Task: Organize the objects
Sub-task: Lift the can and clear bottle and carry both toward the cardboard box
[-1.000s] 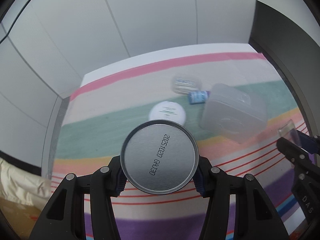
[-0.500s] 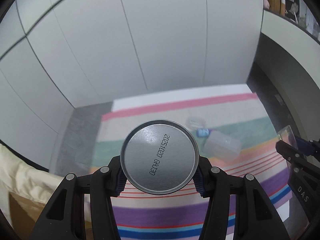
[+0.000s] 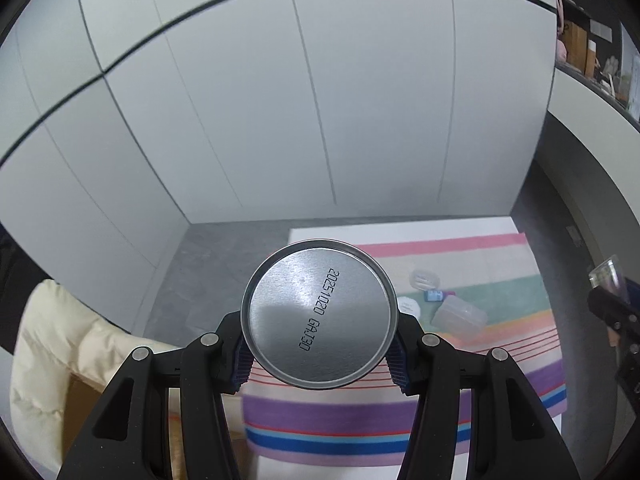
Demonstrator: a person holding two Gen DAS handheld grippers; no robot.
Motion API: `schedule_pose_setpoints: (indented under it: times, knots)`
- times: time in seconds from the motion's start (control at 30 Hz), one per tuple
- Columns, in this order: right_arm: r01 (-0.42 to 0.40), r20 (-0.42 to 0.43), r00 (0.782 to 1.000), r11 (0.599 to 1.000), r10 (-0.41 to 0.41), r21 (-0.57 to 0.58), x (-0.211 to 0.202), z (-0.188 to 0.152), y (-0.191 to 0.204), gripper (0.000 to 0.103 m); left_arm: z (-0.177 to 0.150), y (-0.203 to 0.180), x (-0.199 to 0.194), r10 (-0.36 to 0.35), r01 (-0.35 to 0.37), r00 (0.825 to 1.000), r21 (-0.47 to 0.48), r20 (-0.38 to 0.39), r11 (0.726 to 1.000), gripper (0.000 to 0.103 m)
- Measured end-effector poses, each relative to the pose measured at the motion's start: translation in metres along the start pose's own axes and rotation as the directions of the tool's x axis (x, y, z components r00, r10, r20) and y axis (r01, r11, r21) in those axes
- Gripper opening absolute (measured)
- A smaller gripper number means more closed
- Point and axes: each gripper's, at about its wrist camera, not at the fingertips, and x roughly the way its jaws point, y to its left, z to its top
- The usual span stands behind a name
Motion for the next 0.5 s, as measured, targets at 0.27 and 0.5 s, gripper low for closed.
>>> schedule_pose_setpoints:
  times: [0.27, 0.5]
  knots:
    - [-0.019, 0.042, 0.999, 1.0, 0.019, -0.016, -0.053, 0.016, 0.015, 0.029, 0.002, 0.016, -0.042, -0.014, 0.014, 0.999, -0.011, 0.041, 1.0, 0.055]
    - [-0.027, 0.073, 0.997, 1.0, 0.028, -0.016, -0.076, 0.023, 0.019, 0.029, 0.0, 0.013, -0.059, -0.011, 0.012, 0.999, -0.008, 0.053, 1.0, 0.055]
